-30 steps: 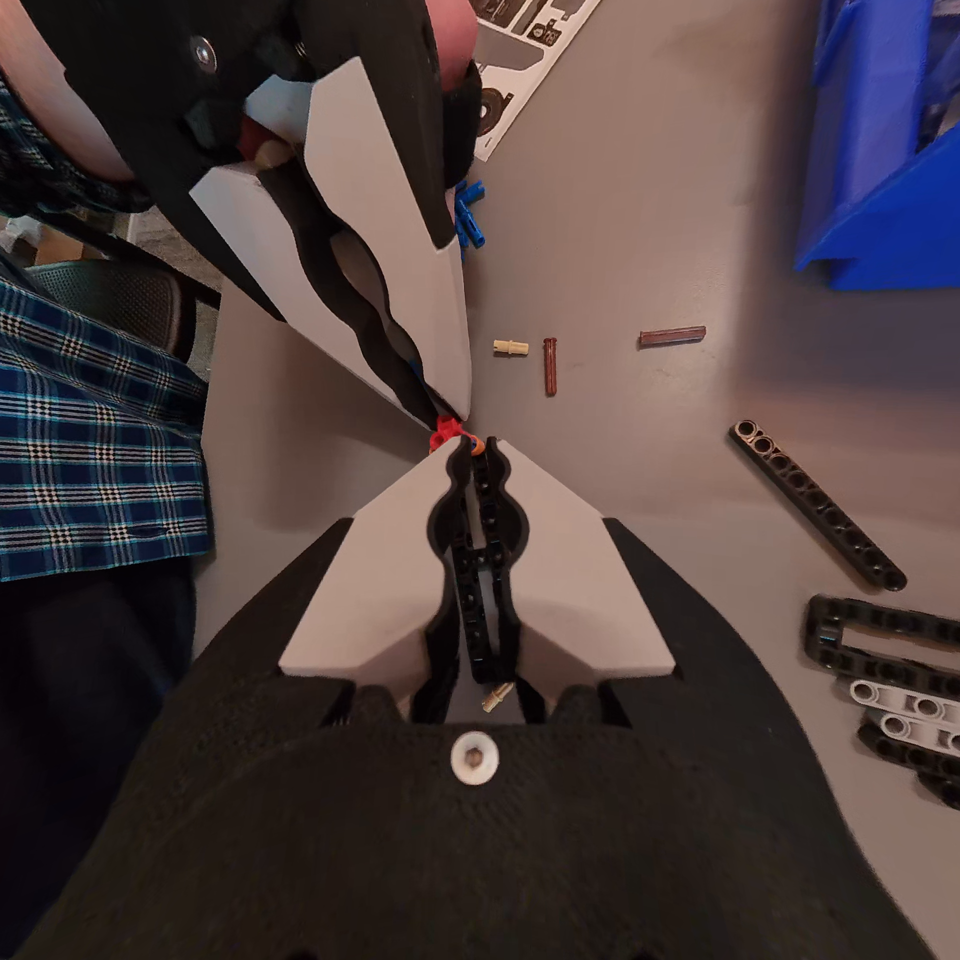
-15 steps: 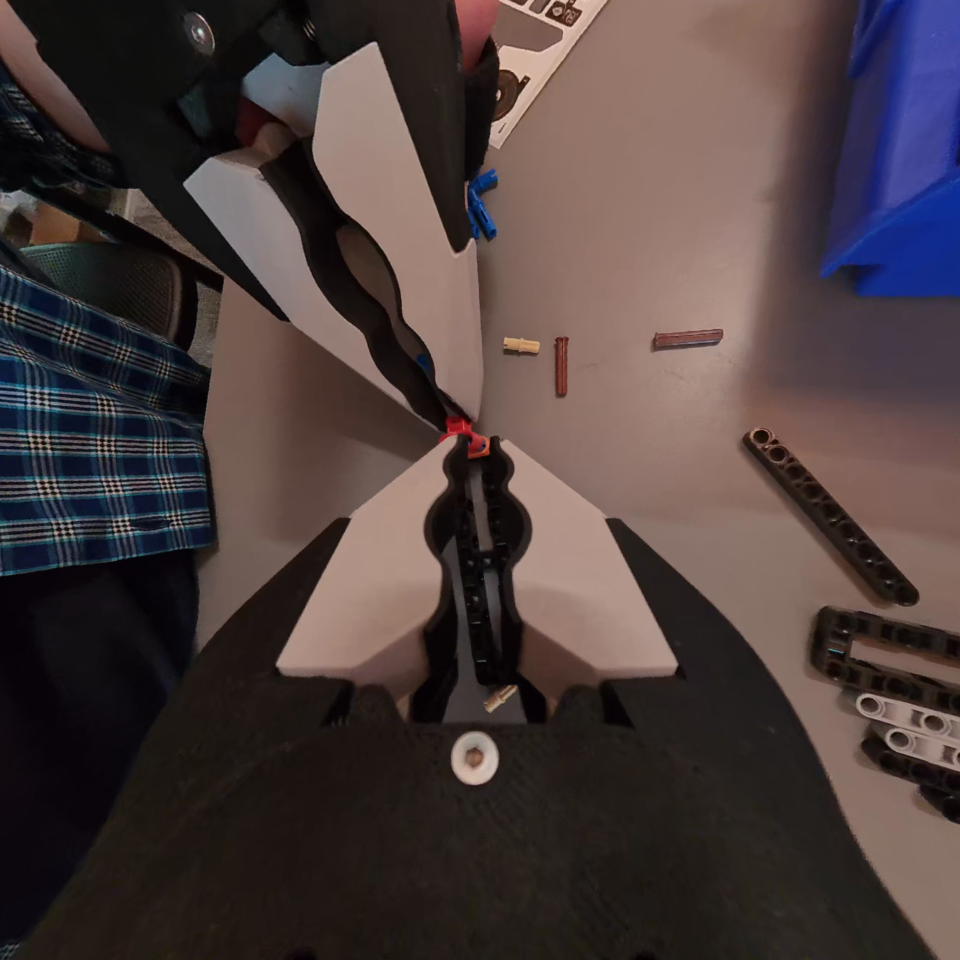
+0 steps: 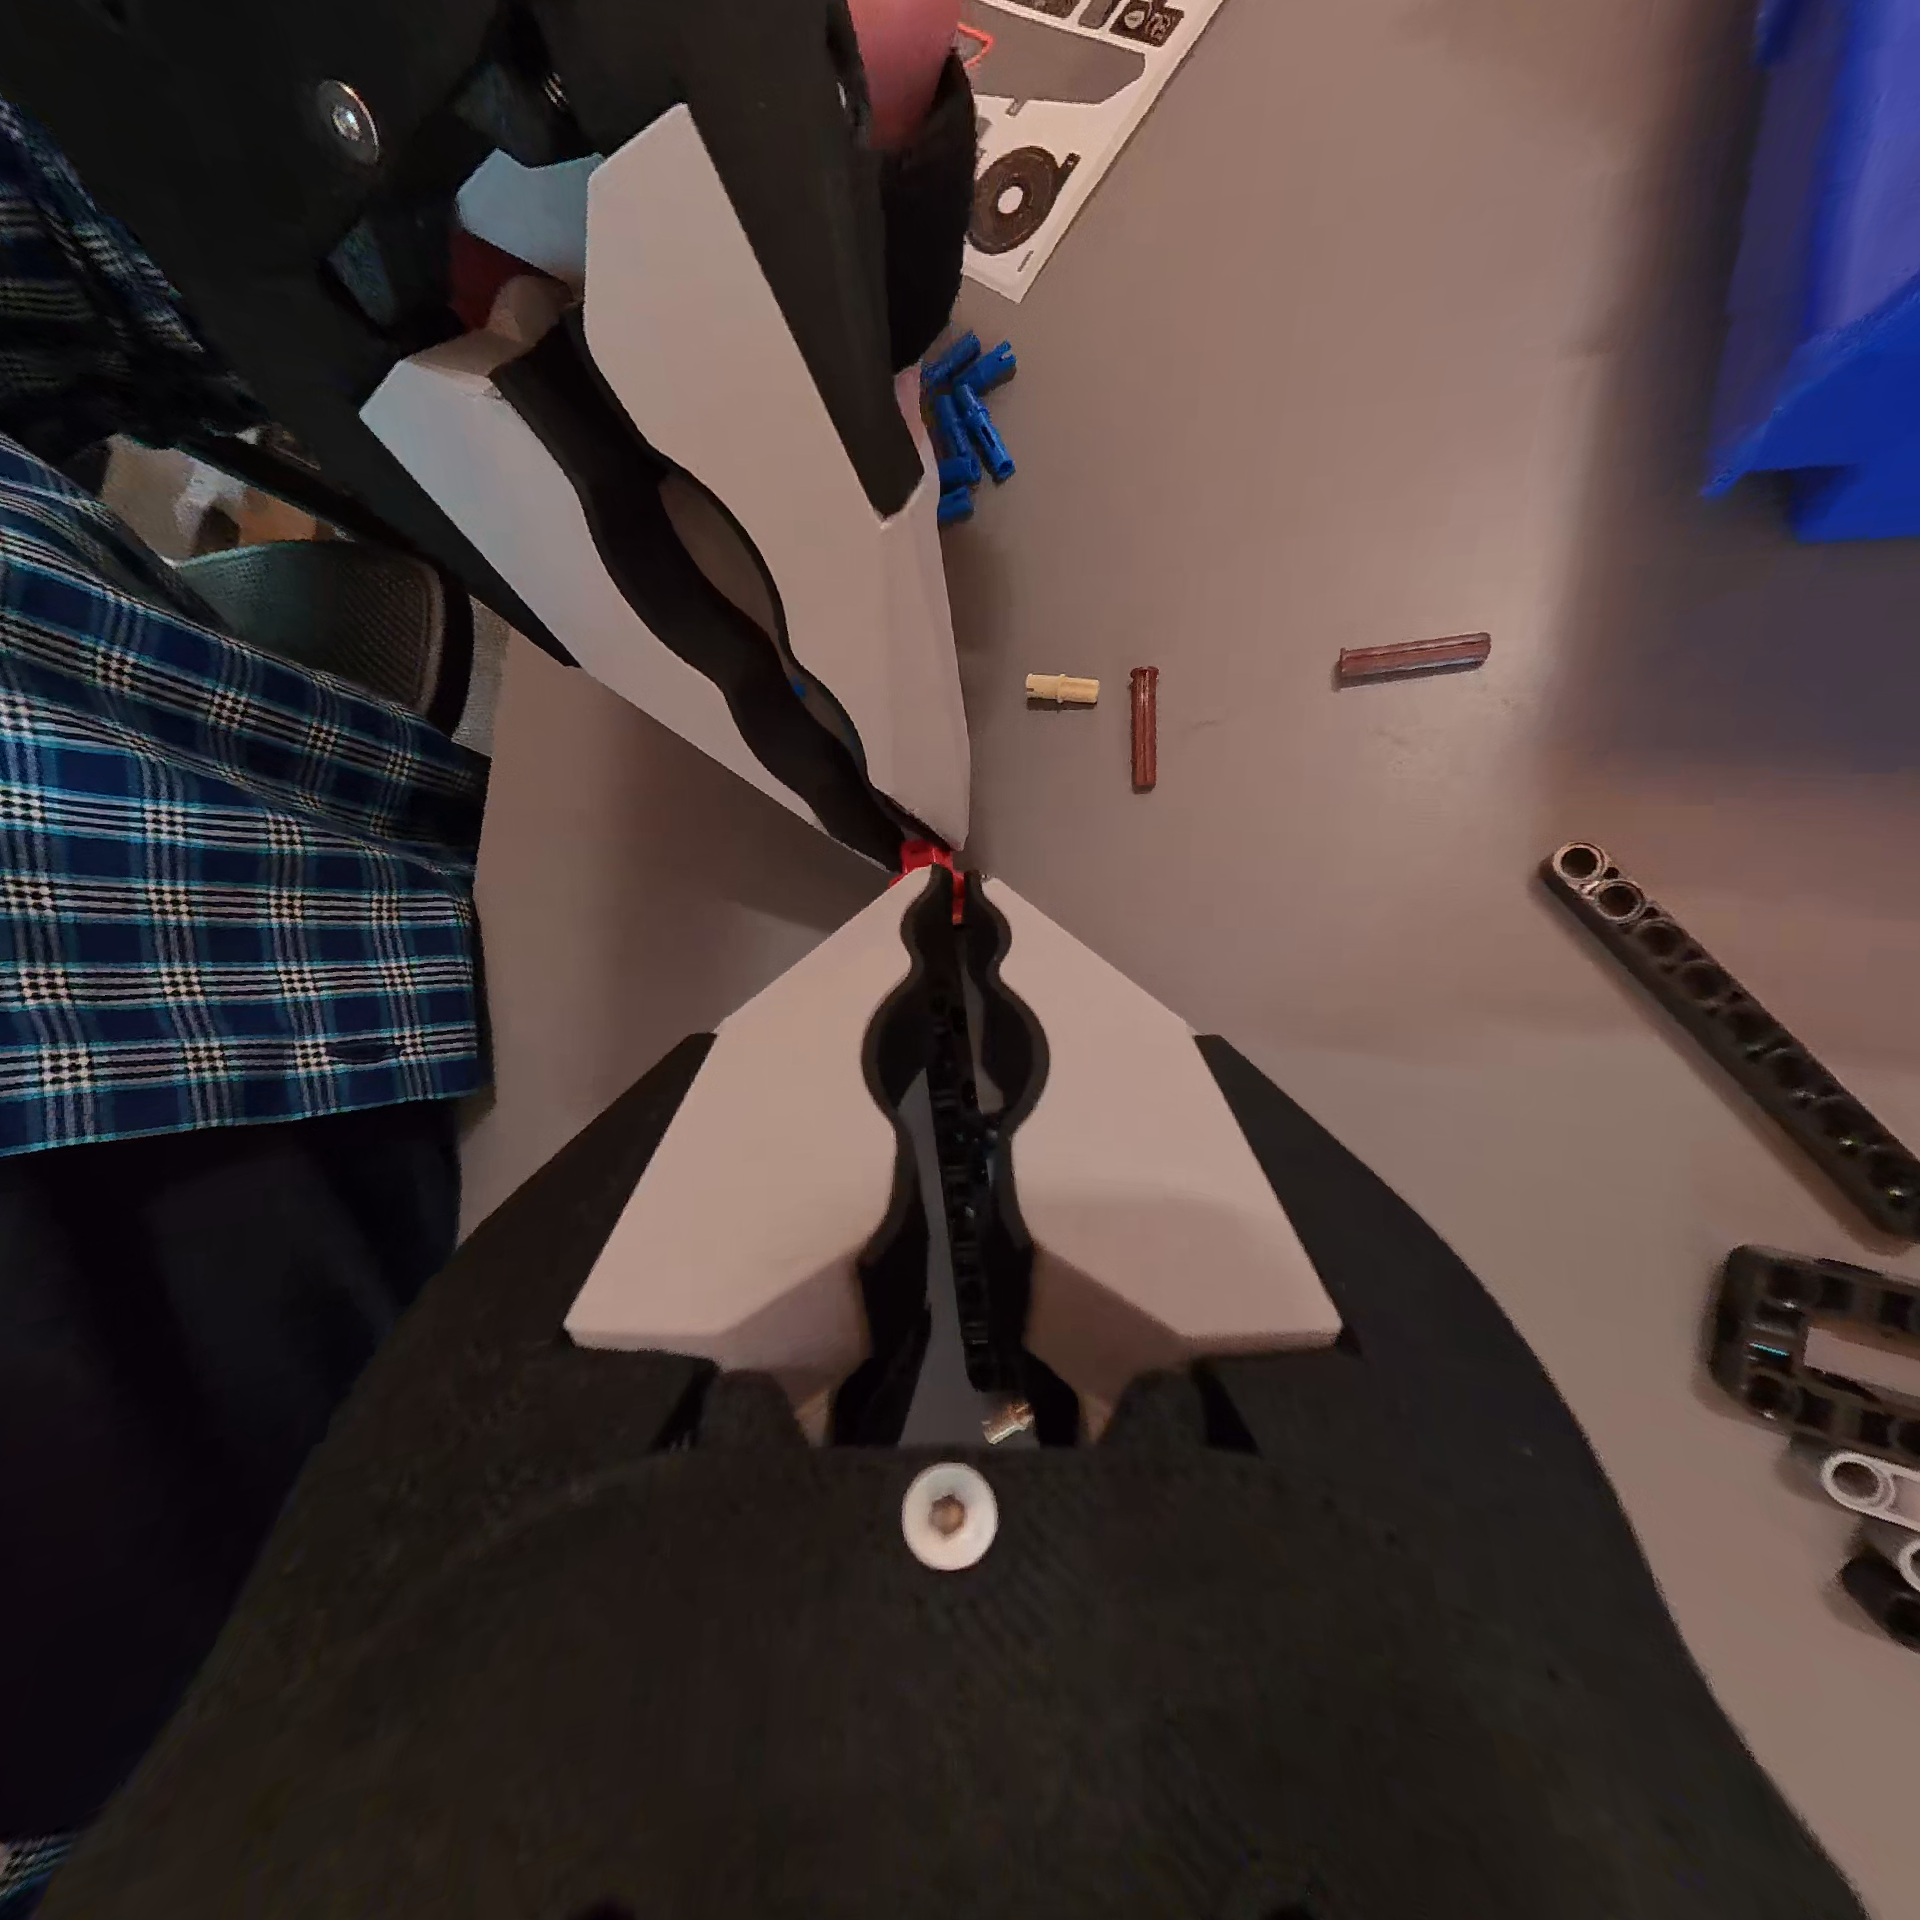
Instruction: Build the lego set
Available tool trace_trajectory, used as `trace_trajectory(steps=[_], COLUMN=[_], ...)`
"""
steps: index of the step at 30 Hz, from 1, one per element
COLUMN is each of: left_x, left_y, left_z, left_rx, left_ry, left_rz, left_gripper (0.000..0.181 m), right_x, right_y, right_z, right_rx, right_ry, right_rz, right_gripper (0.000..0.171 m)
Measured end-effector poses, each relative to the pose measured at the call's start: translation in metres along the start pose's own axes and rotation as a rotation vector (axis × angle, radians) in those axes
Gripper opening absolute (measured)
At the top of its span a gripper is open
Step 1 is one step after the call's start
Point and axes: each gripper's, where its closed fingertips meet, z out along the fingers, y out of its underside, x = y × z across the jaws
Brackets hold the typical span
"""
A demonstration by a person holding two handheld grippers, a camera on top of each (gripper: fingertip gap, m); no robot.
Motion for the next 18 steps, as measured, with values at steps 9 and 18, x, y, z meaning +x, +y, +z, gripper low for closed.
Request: trace_trajectory(steps=[9, 18], left_x=[0.0022, 0.0033], left_y=[0.0036, 0.0004], left_z=[0.0055, 0.0079], left_rx=[-0.104, -0.124], left_ry=[0.001, 0.026], left_rz=[0.025, -0.005], left_gripper=[0.005, 0.006], right_x=[0.0014, 0.0006], right_y=[0.0046, 0.006], right_z=[0.0039, -0.0057], right_rx=[0.015, -0.018], right_ry=[-0.006, 0.027], right_rz=[-0.04, -0.046], right_gripper=[0.0, 0.005])
